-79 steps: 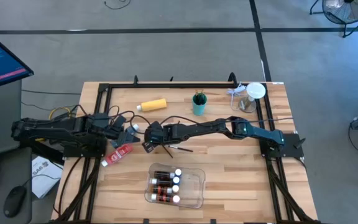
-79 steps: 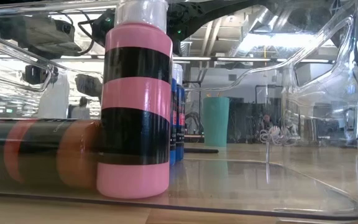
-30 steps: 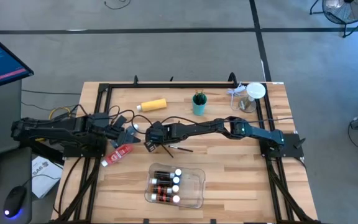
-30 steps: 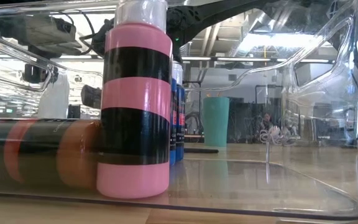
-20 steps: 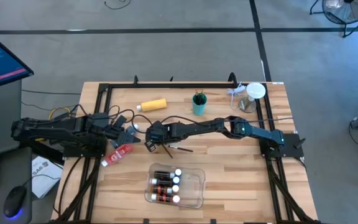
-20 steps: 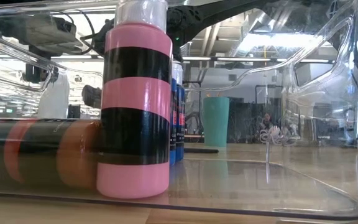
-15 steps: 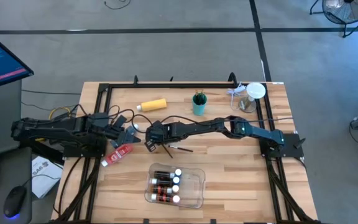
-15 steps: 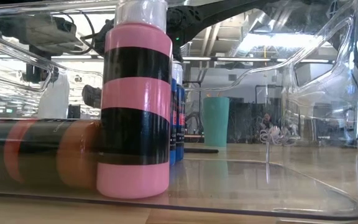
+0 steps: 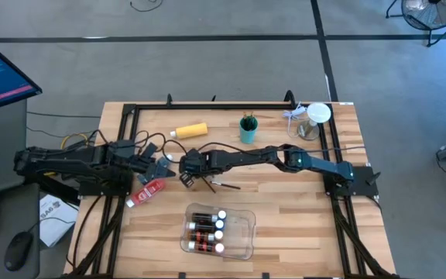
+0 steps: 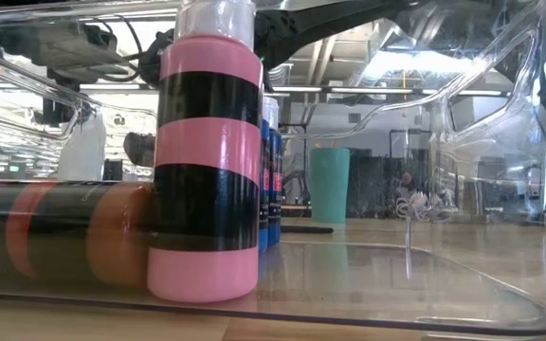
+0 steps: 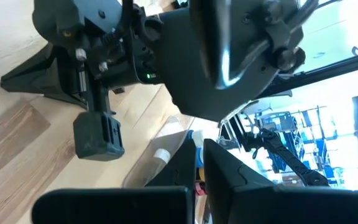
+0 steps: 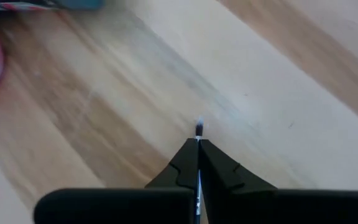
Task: Pick & Place Paint Supplies
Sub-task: Put the silver paint brush into the green cup
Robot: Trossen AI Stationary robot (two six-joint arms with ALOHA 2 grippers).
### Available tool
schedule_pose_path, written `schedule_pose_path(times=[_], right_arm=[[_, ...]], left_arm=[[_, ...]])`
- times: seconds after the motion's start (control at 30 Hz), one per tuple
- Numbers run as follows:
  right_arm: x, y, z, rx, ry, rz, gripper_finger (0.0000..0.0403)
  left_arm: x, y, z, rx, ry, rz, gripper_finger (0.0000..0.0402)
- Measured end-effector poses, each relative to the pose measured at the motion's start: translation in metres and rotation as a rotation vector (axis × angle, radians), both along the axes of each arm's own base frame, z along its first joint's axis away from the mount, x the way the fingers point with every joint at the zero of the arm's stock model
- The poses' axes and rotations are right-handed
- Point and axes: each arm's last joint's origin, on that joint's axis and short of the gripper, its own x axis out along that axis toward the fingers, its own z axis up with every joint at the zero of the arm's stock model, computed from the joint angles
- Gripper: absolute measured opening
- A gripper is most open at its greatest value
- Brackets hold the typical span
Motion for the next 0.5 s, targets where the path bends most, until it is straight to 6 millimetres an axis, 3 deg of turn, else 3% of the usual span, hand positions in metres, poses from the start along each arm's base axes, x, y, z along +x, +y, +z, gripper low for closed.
schedule_pose_path(times=[0.27, 0.5], right_arm=[[0.0, 0.004, 0.001, 0.001, 0.005, 0.011, 0.0], [-0.003, 0.006, 0.025, -0.02, -0.008, 0.052, 0.0]], left_arm=[[0.0, 0.0, 0.0, 0.025, -0.002, 0.002, 0.0001], [0.0, 0.002, 0.0, 0.076, 0.001, 0.067, 0.0001]])
